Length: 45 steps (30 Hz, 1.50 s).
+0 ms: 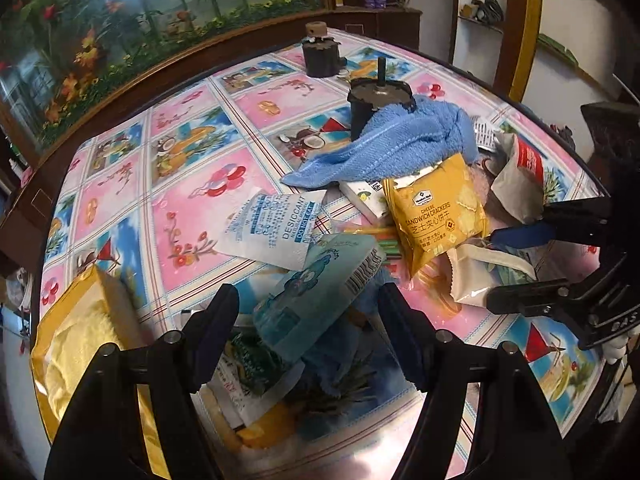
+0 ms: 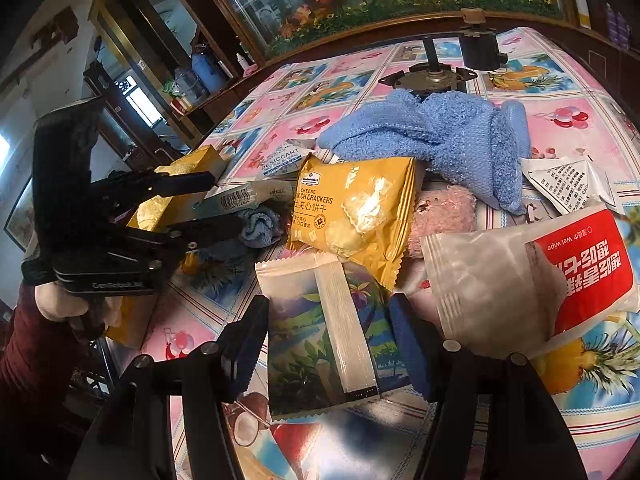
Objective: Organize soft objects
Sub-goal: 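Grasp the clear plant-print packet with the right tool while the left tool grasps the teal box, then place the plant-print packet and teal box into the tray, opening both tools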
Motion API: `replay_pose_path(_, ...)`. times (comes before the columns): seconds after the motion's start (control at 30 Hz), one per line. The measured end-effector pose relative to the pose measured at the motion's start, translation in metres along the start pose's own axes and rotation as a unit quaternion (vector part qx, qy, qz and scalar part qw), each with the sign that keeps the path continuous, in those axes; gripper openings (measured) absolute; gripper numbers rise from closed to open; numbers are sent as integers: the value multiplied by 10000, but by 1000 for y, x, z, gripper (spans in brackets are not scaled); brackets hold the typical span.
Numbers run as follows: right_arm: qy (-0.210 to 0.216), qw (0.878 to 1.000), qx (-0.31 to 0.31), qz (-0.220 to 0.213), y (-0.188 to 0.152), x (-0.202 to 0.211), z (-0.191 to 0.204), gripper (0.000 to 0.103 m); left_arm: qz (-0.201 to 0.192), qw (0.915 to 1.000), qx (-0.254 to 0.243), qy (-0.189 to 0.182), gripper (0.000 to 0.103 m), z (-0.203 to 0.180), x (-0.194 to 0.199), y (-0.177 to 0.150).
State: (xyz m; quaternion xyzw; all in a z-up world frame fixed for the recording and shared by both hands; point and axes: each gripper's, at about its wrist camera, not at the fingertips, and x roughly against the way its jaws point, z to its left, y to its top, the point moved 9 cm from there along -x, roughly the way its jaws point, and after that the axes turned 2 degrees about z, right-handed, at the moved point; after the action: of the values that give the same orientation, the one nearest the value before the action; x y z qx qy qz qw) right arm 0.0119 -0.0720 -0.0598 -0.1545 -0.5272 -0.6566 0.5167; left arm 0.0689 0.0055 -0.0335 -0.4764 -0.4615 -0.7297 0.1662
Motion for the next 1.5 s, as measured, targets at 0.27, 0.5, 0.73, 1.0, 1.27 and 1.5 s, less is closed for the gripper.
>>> replay_pose_path(0.27, 41, 10000, -17, -5, -1, 3, -4, 65, 75, 9913, 1011, -837, 13, 14, 3, 2)
replay_pose_path(0.5, -27, 10000, -6, -40, -2, 4, -4, 62, -643, 9747, 1860, -1064, 11, 41, 59, -12)
replay_pose_path(0.73, -168, 9998, -70, -115, -9, 11, -1, 61, -1524, 9472, 2601, -1096, 11, 75, 137, -55)
replay_pose_path(1.0, 323, 9976, -69, -603, 0, 71, 50, 61, -1252, 9385, 3210, -222, 11, 144, 146, -130)
replay_pose_path(1.27, 1031, 9888, 504, -951, 75, 103, 163, 61, -802, 9329, 3508, 158, 12, 177, 108, -163)
replay_pose_path(1.5, 1353, 9879, 755, -98, 127, 10, 258, 61, -423, 9224, 3832, 257, 26, 191, 81, -188)
